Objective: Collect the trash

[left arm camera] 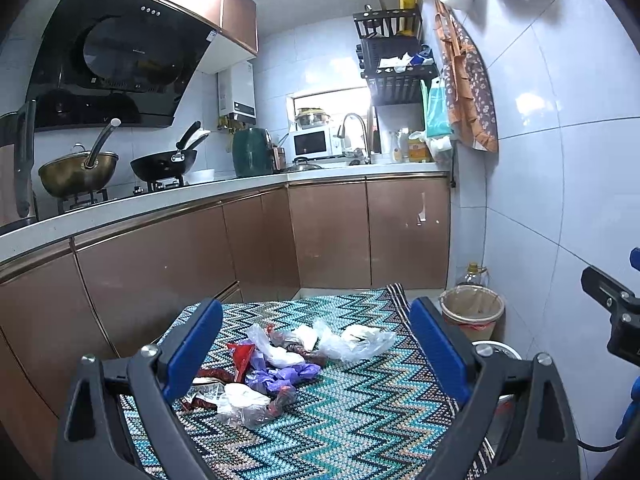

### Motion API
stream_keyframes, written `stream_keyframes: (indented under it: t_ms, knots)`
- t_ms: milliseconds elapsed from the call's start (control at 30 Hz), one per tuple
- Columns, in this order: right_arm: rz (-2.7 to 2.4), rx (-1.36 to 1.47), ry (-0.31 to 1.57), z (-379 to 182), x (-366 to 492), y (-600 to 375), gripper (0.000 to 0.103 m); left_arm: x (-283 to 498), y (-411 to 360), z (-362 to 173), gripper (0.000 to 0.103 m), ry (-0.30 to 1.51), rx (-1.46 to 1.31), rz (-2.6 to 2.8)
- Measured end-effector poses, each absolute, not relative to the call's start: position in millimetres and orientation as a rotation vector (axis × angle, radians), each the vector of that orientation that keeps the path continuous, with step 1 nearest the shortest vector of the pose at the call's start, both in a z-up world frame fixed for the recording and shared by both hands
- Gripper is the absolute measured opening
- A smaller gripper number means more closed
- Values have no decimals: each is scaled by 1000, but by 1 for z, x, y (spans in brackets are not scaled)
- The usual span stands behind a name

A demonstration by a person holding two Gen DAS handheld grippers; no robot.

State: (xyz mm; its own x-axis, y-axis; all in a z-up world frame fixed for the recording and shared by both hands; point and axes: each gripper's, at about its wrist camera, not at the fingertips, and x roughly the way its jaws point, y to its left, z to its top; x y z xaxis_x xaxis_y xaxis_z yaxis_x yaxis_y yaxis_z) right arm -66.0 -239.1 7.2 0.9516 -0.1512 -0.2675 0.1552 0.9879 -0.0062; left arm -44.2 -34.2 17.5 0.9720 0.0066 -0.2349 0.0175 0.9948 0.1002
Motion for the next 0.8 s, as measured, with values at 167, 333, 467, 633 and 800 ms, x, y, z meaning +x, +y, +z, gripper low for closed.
stream_keyframes:
  t_ms: [167, 333, 467, 633, 800]
  knots:
    - [-152, 5, 260, 10, -70, -235, 103, -49, -34, 16, 95, 241, 98, -14]
    - [-147, 9, 256, 12, -71, -237, 103, -50, -37, 16, 95, 241, 103, -21]
    - [-147, 11, 258, 11, -72, -238, 103, -49, -39, 14, 95, 247, 111, -25]
    - [-147, 10, 267, 9, -69, -239, 103, -50, -37, 14, 95, 237, 105, -34]
    - [-149, 13, 277, 5, -64, -240, 103, -49, -38, 14, 95, 221, 100, -41]
